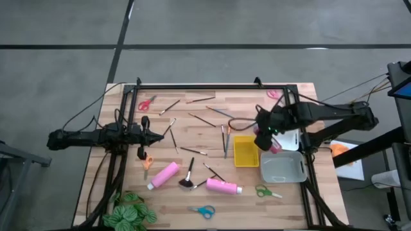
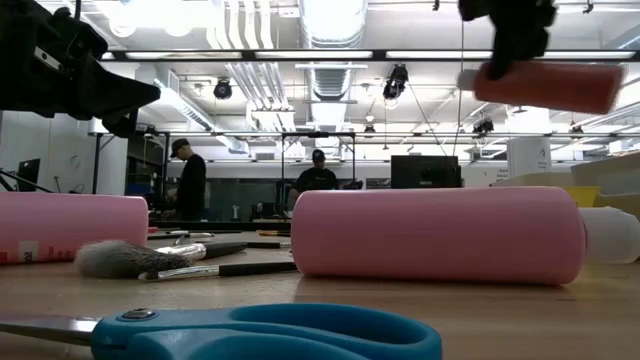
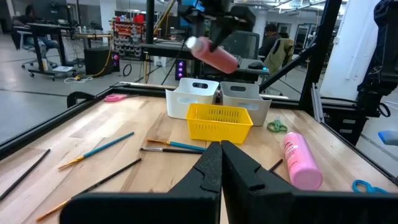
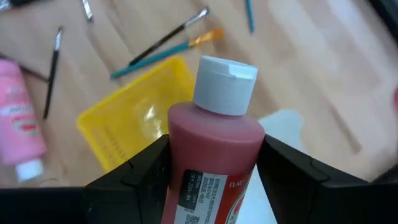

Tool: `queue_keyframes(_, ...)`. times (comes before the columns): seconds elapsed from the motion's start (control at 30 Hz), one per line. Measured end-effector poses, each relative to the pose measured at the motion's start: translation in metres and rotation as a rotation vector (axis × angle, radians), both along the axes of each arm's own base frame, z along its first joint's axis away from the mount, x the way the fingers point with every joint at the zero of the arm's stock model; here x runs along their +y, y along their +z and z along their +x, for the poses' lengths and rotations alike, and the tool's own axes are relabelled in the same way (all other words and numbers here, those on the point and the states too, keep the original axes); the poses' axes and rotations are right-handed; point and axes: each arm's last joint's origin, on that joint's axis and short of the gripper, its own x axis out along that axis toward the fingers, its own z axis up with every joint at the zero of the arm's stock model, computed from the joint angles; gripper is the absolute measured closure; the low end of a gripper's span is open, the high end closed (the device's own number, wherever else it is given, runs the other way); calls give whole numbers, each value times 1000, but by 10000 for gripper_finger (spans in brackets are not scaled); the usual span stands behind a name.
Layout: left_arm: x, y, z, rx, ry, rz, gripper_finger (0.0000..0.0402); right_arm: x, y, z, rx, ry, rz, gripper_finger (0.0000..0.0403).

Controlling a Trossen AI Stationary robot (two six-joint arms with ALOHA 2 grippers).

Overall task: Pick & Place Paint Supplies
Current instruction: Put the red paint bottle into the gray bin

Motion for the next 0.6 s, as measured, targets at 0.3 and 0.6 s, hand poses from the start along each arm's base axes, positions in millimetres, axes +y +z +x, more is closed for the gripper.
queue_keyframes(0.3,0,0,0,0,0,0,399,41,-18,-21,185,-20,176,192)
queue_keyframes(0.6,0,0,0,0,0,0,399,75,-42,-43,313,79,166,192)
